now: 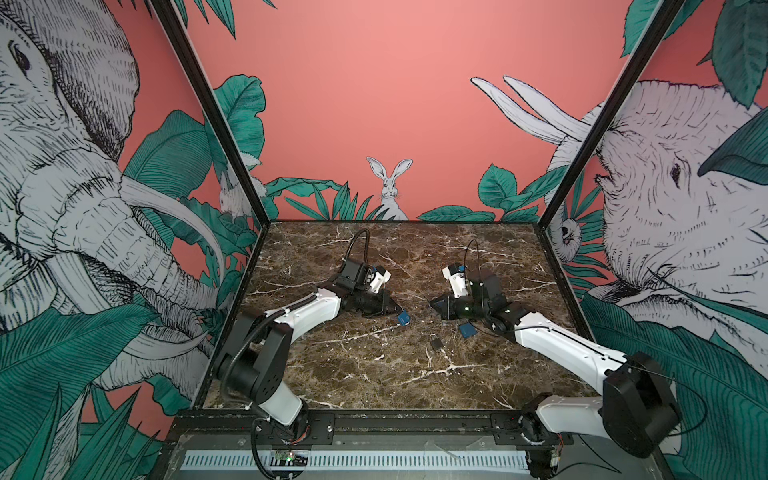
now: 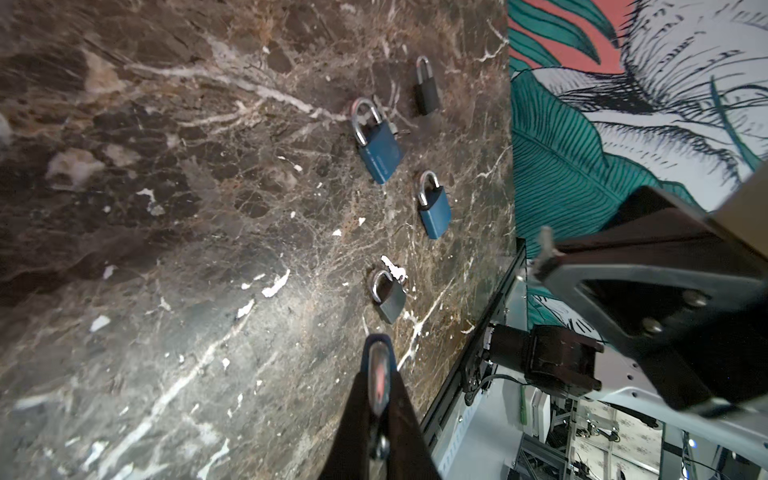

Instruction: Lock with the key

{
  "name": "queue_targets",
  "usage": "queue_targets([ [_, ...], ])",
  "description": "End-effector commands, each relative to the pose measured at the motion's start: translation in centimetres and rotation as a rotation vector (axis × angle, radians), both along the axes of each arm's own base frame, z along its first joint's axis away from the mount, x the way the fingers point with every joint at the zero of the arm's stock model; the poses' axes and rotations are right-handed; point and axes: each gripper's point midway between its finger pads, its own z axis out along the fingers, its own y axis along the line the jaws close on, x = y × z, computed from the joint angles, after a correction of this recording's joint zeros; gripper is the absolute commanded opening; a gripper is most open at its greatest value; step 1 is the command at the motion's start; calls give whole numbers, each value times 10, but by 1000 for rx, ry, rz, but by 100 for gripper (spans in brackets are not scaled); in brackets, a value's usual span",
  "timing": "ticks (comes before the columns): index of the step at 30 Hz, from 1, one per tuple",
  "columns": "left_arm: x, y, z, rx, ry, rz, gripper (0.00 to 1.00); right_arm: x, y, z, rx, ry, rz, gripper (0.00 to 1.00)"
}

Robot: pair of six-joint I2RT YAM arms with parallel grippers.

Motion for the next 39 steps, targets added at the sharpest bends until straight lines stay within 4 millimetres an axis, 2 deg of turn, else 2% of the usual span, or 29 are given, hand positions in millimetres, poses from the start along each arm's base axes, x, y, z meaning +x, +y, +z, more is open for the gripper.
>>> queue_targets([
  [1,12,-16,9,-40,-49,-48,0,12,0,3,19,-41,-41,0],
  [8,20,-28,-12,-38,5,-73,0,13,1,-8,15,-15,-41,0],
  [20,23,-30,-39,-3,67,-74,0,17,8,-19,38,16,-35,0],
  [27,27,-32,-46,2,85,-63,0,17,7,-27,24,35,-45,0],
  [34,30,-27,-56,50,92,-35,22,18,6,-33,14,50,-60,0],
  [39,34,-25,-56,60,86,-15,25,19,6,-37,9,64,-73,0],
])
